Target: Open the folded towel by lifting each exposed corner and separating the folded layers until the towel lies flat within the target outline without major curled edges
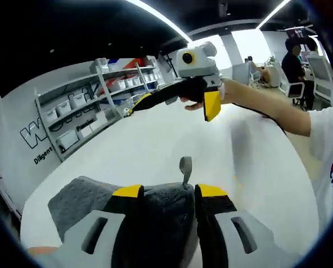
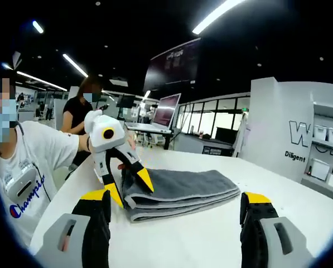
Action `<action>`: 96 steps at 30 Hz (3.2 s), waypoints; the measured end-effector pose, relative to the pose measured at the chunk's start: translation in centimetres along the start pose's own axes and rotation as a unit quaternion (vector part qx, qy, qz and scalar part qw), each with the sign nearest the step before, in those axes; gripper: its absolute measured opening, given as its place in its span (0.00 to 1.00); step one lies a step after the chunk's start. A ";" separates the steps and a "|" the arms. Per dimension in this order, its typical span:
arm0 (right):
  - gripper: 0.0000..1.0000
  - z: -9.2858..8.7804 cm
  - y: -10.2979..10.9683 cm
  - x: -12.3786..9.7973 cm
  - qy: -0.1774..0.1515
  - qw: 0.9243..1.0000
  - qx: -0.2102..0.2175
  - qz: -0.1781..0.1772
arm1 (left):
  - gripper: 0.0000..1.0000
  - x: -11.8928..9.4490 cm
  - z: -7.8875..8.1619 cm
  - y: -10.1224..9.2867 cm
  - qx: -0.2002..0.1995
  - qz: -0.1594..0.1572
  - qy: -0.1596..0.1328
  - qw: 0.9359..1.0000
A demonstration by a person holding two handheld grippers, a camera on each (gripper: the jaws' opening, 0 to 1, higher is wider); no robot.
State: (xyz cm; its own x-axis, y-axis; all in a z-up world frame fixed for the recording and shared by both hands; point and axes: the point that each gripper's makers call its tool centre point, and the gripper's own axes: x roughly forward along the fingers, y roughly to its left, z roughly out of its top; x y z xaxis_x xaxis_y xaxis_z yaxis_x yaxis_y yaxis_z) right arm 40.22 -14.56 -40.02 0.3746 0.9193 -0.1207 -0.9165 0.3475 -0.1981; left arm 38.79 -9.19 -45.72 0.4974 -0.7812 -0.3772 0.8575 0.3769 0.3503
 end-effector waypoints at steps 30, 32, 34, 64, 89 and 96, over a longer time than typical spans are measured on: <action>0.96 -0.8 -0.6 -0.1 0.019 1.000 -0.003 -0.014 | 0.08 -7.8 2.8 11.2 0.046 0.195 -0.020 0.980; 0.96 -1.0 -0.6 -0.1 0.024 1.000 -0.003 -0.014 | 0.08 -8.7 2.6 12.3 0.037 0.212 -0.024 0.976; 0.96 -1.1 -0.5 0.0 0.027 1.000 -0.003 -0.013 | 0.08 -9.7 2.3 13.5 0.029 0.230 -0.029 0.972; 0.96 -1.6 -0.5 0.1 0.042 0.999 -0.006 -0.017 | 0.09 -23.0 -7.0 21.5 -0.017 0.424 0.037 0.905; 0.96 -2.6 -0.7 0.2 0.061 0.998 -0.002 -0.019 | 0.10 -26.9 -17.4 17.1 -0.021 0.412 0.178 0.893; 0.96 -3.3 -0.6 0.4 0.074 0.997 -0.001 -0.016 | 0.10 -27.5 -19.5 16.0 -0.043 0.402 0.187 0.895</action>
State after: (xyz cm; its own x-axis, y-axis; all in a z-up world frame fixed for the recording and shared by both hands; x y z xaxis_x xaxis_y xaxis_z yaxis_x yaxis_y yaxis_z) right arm 41.37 -14.97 -43.15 0.4202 0.8707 -0.2555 -0.9036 0.3756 -0.2061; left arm 41.38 28.00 -46.46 0.9538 -0.0238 -0.2994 0.2008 0.7920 0.5765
